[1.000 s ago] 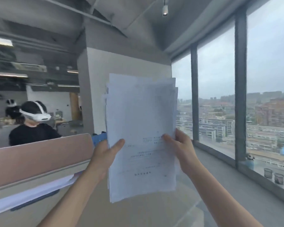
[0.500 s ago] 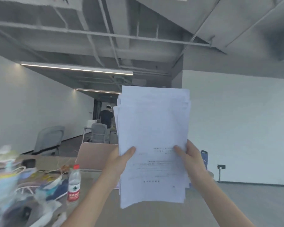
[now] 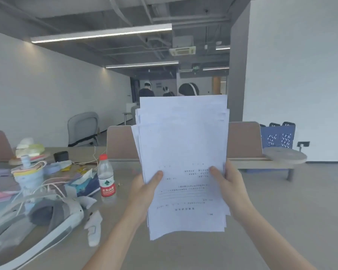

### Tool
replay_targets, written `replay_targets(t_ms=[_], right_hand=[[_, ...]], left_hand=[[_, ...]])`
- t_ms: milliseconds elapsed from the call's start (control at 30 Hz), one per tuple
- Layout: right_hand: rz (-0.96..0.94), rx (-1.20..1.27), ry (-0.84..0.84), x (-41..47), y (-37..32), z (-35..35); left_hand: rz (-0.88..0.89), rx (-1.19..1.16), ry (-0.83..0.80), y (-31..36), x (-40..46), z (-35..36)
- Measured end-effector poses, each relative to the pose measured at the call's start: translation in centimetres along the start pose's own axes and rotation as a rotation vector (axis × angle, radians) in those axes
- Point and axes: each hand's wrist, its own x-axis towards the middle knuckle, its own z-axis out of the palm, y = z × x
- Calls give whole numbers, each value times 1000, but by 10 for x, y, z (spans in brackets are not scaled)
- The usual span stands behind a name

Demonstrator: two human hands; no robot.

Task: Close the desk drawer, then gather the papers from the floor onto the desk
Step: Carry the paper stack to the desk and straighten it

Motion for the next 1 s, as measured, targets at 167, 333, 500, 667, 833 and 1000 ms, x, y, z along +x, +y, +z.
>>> replay_targets(t_ms=[167,333,500,667,833,1000], right_hand=[[34,-20,36,19,58,-2],[83,8,46,21,84,-3],[161,33,19,13,97,-2],[172,25,-16,8,103,-3],[148,29,-39,6,96,-7],[55,80,-105,14,74,-13]], left_hand=[[-45,2,20,-56,25,18],[-144,-22,0,-87,31,27],[-236,-14,-1,-102,29,24],[-238,-8,-4,-105,23,26],[-227,-44,8,-96,16,28],[-170,-89,-23,-81,12,26]])
